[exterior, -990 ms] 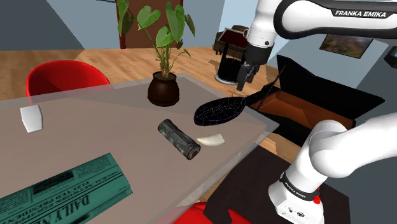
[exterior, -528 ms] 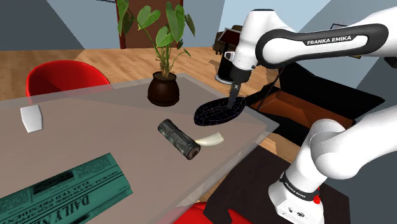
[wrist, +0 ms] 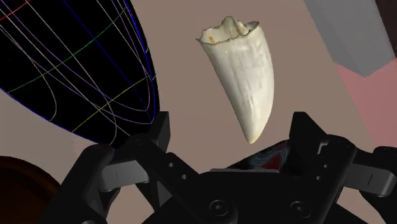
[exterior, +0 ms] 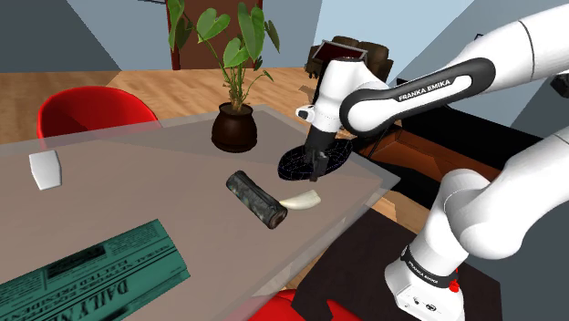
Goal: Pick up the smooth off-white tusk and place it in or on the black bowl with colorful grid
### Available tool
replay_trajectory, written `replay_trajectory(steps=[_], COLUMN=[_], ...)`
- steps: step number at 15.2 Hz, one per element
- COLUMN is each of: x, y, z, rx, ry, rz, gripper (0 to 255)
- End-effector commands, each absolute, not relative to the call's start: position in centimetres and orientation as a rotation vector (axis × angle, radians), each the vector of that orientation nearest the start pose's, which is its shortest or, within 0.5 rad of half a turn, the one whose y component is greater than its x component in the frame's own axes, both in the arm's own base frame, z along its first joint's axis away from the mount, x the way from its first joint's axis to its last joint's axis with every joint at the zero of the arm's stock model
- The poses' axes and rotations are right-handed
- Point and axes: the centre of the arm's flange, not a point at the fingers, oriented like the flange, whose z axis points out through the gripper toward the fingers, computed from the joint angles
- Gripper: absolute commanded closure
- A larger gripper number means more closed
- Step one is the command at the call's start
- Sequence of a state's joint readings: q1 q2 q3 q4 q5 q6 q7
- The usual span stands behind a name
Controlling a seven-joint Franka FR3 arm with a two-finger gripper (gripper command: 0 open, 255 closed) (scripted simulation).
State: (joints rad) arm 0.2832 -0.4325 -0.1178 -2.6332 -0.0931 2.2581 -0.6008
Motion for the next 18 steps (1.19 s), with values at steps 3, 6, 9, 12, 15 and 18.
replay_trajectory(steps=[3,6,9,12,15,18], x=[39.5,39.6,39.6,39.6,39.6,39.6], y=[7.5,7.5,7.5,7.5,7.5,7.5], z=[35.9,34.3,33.0,33.0,33.0,33.0], rx=[-2.824,-2.824,-2.824,-2.824,-2.824,-2.824], ry=[-1.435,-1.435,-1.435,-1.435,-1.435,-1.435], rz=[-0.085,-0.085,-0.085,-0.085,-0.085,-0.085], gripper=[0,0,0,0,0,255])
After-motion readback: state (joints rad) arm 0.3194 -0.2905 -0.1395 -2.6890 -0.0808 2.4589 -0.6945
